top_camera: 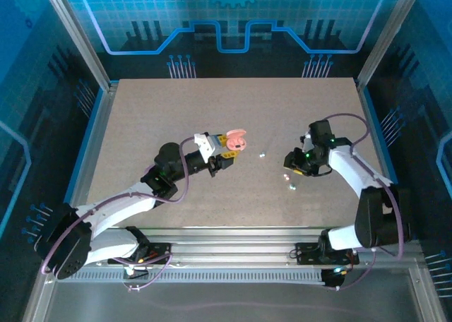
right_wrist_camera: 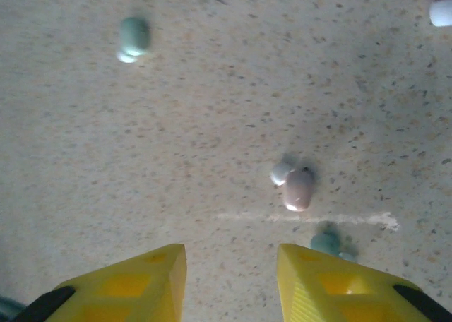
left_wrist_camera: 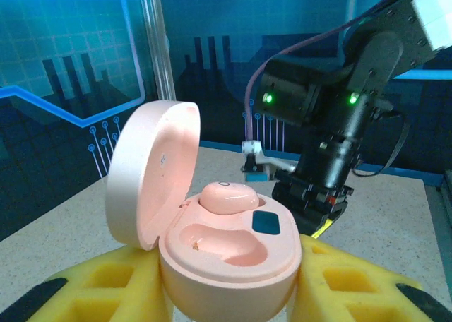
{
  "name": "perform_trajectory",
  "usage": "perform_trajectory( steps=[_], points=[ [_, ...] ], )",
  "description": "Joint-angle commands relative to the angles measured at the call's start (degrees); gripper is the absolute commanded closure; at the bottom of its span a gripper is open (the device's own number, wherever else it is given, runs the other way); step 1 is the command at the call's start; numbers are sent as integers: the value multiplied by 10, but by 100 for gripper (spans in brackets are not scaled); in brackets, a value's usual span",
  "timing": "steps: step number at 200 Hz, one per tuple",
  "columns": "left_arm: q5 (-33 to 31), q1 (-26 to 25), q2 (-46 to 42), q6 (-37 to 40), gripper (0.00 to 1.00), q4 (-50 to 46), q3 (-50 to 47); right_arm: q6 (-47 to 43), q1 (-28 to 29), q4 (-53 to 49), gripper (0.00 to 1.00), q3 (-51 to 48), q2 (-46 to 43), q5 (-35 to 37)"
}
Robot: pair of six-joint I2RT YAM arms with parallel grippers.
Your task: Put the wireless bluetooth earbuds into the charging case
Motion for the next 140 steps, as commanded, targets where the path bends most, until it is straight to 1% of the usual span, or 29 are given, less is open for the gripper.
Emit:
perform_trajectory(
  steps=[1, 19, 34, 55, 78, 112, 140],
  points=[
    [-9, -4, -20, 11, 61, 2, -7, -12, -2, 8, 58, -1, 30, 39],
    [-11, -4, -21, 12, 61, 2, -10, -17, -3, 16, 57, 2, 61, 45],
    [-10, -4, -20, 13, 61, 2, -9, -20, -2, 26, 57, 6, 86, 32],
    [-10, -3, -20, 13, 61, 2, -8, -23, -3, 31, 57, 11, 114, 32],
    [-13, -4, -21, 15, 61, -1, -9, -31, 0, 35, 58, 17, 137, 7],
    [-15, -4, -19, 17, 61, -1, -8, -37, 4, 34, 64, 19, 148, -8],
    [-13, -4, -13, 17, 61, 0, -6, -45, 12, 32, 66, 24, 156, -15]
  ],
)
